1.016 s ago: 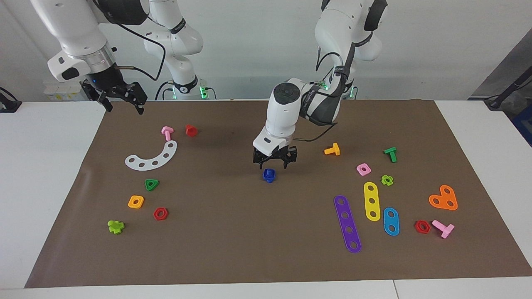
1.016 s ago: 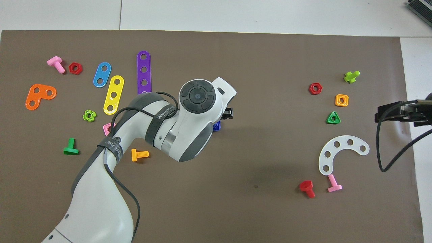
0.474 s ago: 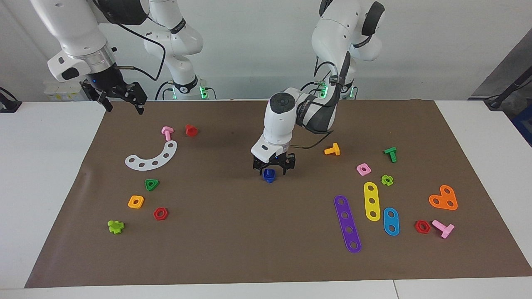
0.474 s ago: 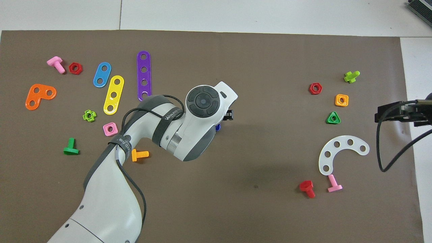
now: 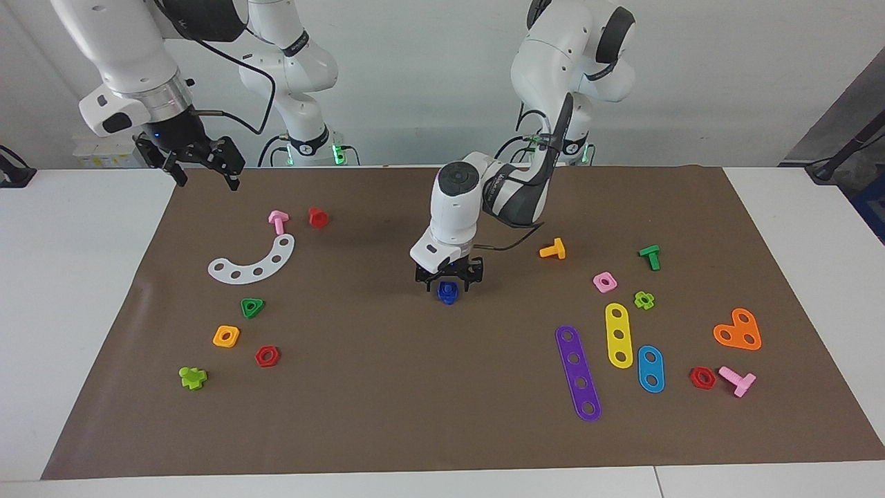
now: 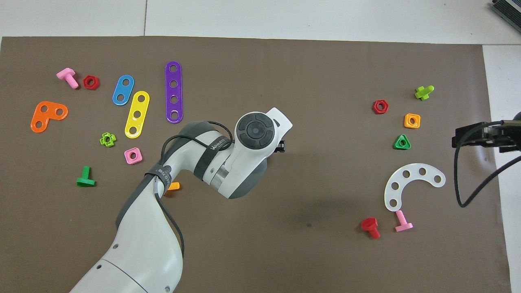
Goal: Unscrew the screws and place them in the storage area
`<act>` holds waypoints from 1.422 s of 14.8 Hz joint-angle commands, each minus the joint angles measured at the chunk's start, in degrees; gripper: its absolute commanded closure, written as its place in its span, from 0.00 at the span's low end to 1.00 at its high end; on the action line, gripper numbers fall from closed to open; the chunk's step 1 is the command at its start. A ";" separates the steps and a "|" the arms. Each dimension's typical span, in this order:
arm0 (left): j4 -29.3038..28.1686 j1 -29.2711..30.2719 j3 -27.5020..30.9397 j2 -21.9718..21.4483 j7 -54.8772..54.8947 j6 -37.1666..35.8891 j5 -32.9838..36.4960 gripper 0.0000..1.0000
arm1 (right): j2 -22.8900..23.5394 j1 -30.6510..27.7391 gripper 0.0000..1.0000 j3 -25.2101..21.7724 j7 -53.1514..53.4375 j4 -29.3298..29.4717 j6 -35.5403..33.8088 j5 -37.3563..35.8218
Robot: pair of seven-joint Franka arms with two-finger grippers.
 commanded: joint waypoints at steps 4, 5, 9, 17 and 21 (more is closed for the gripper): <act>-0.69 -0.99 1.00 0.84 -0.16 1.66 1.71 0.13 | -0.13 -0.62 0.00 0.13 -0.34 0.17 -0.27 0.94; -0.69 -0.99 1.00 0.84 -0.07 1.49 1.71 0.14 | -0.13 -0.62 0.00 0.13 -0.34 0.17 -0.27 0.94; -1.31 -1.08 0.91 0.84 0.02 1.31 1.80 0.17 | -0.13 -0.62 0.00 0.13 -0.34 0.17 -0.27 0.94; -1.05 -1.25 0.82 0.75 0.02 0.52 1.80 0.24 | -0.13 -0.62 0.00 0.13 -0.34 0.08 -0.27 0.94; -0.78 -1.34 0.91 0.84 0.02 0.34 1.80 0.27 | -0.22 -0.80 0.00 0.13 -0.43 -0.10 -0.27 0.94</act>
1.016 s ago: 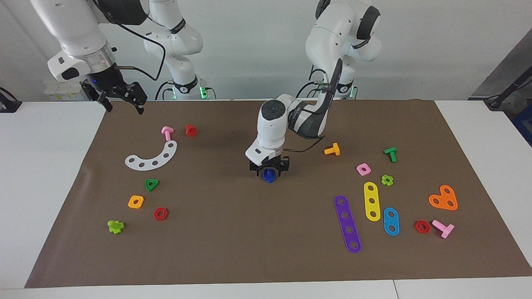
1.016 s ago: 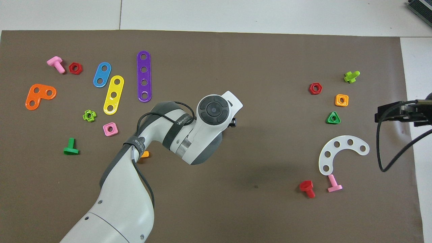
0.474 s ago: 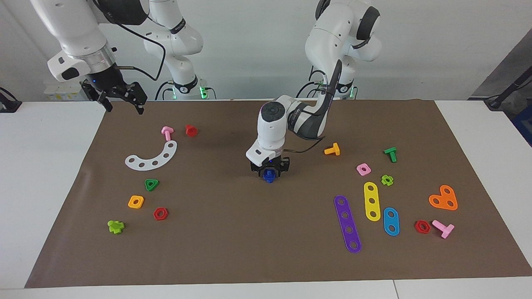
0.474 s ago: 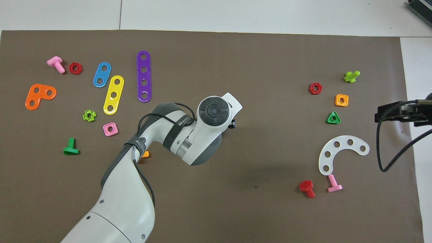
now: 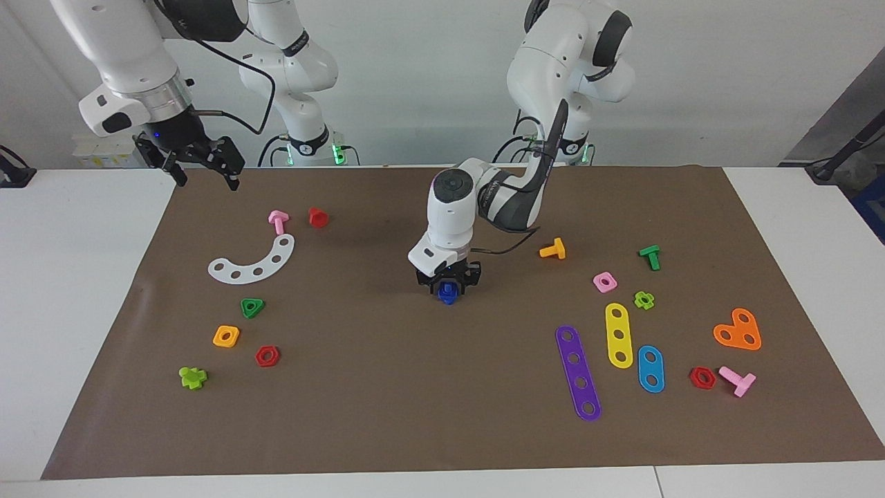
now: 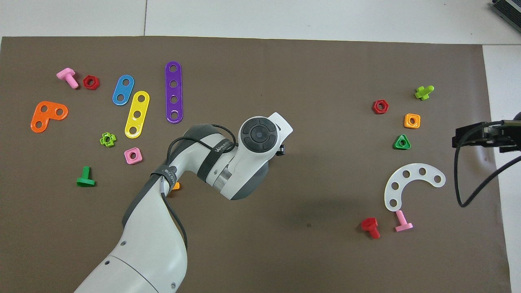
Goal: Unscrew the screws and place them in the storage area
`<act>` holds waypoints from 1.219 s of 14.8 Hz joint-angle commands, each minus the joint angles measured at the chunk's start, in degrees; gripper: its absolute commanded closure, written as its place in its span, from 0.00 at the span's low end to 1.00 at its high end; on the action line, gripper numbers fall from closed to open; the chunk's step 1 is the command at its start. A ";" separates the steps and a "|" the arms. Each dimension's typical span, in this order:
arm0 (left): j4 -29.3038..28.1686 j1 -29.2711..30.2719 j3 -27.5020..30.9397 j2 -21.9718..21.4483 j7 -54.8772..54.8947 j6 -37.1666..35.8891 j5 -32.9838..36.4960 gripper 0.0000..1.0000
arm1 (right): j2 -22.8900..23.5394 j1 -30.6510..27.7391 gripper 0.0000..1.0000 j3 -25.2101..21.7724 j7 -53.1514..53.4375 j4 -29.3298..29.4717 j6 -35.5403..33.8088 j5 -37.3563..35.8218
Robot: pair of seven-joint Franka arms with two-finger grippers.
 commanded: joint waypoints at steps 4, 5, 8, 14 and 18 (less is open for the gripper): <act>0.15 -0.88 0.79 -0.05 -0.11 0.05 1.05 0.30 | -0.22 -0.76 0.00 0.16 -0.43 -0.09 -0.27 0.94; 0.15 -0.88 0.88 -0.05 -0.11 -0.04 1.05 0.31 | -0.22 -0.76 0.00 0.16 -0.43 -0.09 -0.27 0.94; 0.59 -0.80 0.88 -0.13 -0.11 -0.65 1.13 0.33 | -0.22 -0.76 0.00 0.16 -0.43 -0.09 -0.27 0.94; 0.77 -0.79 0.88 -0.05 0.07 -1.10 1.31 0.39 | -0.22 -0.67 0.00 0.16 -0.43 -0.09 -0.27 0.94; 0.77 -0.79 0.79 -0.05 0.16 -1.18 1.40 0.46 | -0.22 -0.76 0.00 0.07 -0.43 -0.18 -0.27 0.94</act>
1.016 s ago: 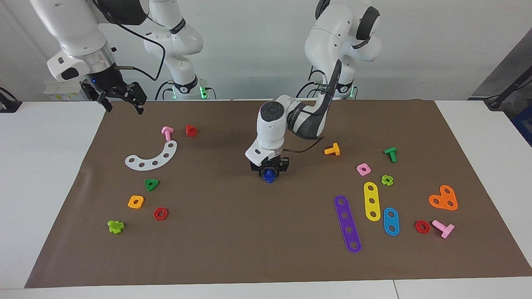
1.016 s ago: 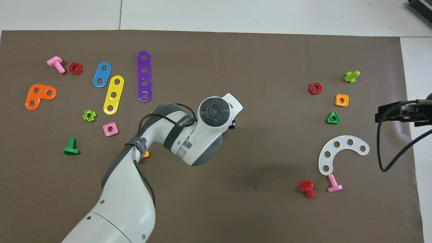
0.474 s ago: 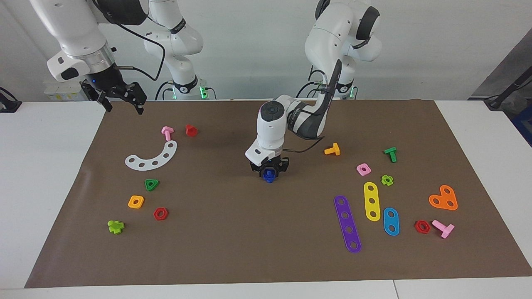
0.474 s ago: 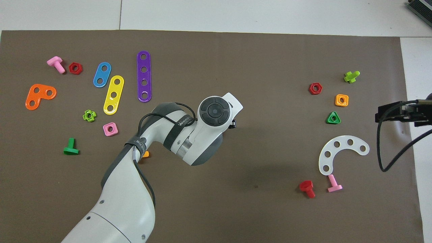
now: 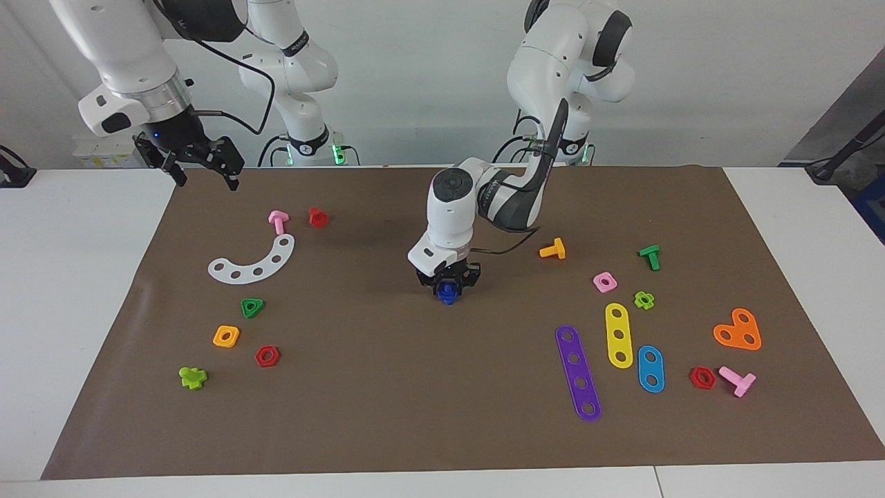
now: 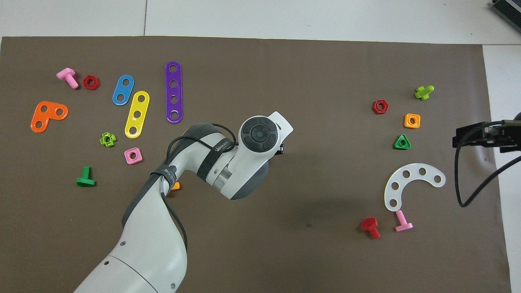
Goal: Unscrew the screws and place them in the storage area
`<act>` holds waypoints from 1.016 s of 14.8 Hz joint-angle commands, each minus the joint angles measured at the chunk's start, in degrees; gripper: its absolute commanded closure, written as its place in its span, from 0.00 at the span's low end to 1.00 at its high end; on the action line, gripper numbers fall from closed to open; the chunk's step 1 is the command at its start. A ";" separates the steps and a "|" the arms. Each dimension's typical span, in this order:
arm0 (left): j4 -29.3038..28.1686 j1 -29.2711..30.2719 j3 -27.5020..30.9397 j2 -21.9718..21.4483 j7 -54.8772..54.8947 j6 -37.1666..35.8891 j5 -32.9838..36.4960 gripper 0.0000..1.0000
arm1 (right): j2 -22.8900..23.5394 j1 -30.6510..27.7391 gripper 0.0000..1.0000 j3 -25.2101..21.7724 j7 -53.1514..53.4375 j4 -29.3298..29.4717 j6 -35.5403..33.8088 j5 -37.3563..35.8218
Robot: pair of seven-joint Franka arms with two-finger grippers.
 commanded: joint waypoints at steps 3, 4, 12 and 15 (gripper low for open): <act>0.35 -0.79 0.73 -0.04 0.10 -1.11 1.03 0.50 | -0.22 -0.73 0.00 0.12 -0.43 -0.08 -0.27 0.94; 0.43 -0.79 0.73 -0.13 0.10 -1.29 1.03 0.50 | -0.22 -0.73 0.00 0.12 -0.43 -0.08 -0.27 0.94; 1.93 -0.71 0.73 -0.13 0.28 -4.98 1.12 0.54 | -0.31 -0.73 0.00 0.03 -0.51 -0.43 -0.27 0.94; 2.28 -0.71 0.73 -0.13 0.28 -5.95 1.12 0.59 | -0.31 -0.73 0.00 0.03 -0.60 -0.43 -0.27 0.94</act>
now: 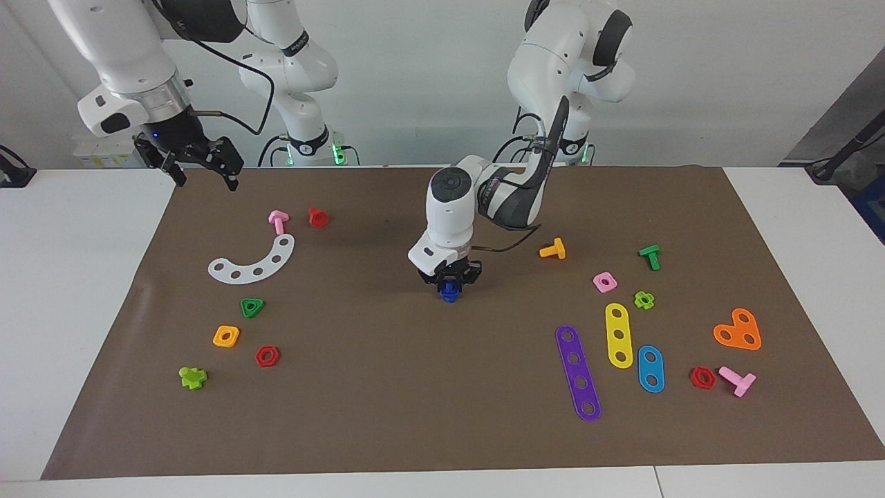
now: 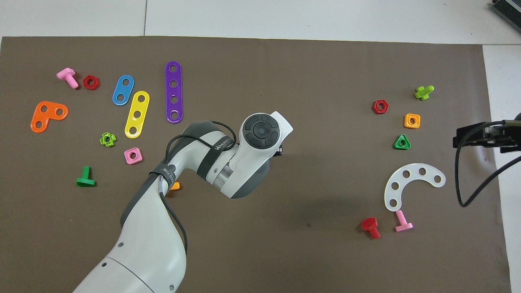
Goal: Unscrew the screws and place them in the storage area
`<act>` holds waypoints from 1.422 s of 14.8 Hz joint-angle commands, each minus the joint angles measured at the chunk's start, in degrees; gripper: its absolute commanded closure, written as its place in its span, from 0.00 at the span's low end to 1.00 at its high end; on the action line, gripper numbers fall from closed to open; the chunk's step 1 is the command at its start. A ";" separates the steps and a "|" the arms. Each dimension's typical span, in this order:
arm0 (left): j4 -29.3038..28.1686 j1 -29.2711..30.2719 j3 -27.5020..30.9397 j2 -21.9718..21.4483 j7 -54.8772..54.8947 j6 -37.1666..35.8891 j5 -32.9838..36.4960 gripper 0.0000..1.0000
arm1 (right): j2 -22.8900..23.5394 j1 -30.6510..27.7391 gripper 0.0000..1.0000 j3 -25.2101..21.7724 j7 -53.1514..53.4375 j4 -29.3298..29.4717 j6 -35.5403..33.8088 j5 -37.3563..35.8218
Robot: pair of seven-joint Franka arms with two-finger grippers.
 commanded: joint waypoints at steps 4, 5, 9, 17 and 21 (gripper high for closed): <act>1.79 -0.53 0.64 0.14 0.26 -2.78 0.96 0.59 | -0.31 -0.71 0.00 0.14 -0.60 -0.36 -0.27 0.94; 1.88 -0.36 0.64 0.14 0.17 -2.87 0.88 0.60 | -0.40 -0.71 0.00 0.05 -0.69 -0.36 -0.27 0.94; 2.84 -0.09 0.64 0.05 0.43 -4.09 0.70 0.60 | -0.40 -0.71 0.00 0.05 -0.69 -0.36 -0.27 0.94; 7.41 0.35 0.46 -0.30 0.78 -9.62 -1.15 0.60 | -0.31 -0.62 0.00 0.05 -0.87 -0.27 -0.27 0.94; 10.93 1.22 0.64 -0.48 2.80 -14.64 -3.96 0.60 | -0.31 -0.71 0.00 0.05 -0.87 -0.18 -0.27 0.94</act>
